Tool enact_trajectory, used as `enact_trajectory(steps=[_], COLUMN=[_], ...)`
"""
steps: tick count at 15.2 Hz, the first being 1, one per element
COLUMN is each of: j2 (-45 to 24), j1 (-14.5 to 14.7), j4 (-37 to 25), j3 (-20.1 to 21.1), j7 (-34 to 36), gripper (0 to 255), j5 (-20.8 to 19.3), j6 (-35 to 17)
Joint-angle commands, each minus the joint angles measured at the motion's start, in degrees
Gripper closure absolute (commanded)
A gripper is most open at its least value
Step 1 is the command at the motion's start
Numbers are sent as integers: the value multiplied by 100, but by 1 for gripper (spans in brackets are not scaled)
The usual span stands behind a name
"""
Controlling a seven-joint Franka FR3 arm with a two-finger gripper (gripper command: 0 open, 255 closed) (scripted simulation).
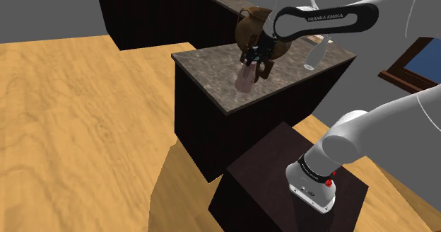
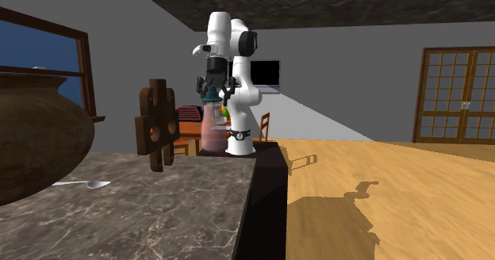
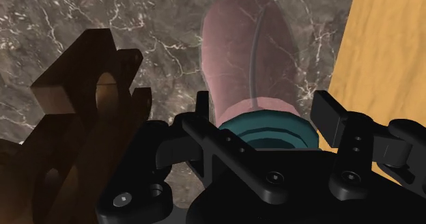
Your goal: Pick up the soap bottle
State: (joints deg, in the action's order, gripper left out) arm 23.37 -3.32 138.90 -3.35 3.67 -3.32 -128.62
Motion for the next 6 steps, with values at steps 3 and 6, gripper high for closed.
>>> enact_trajectory(steps=[3, 6], j2=[83, 103], j1=[3, 4], j4=[-246, -319], j3=[5, 7], j7=[-11, -14], gripper=[255, 255], j5=[9, 11], j6=[328, 421])
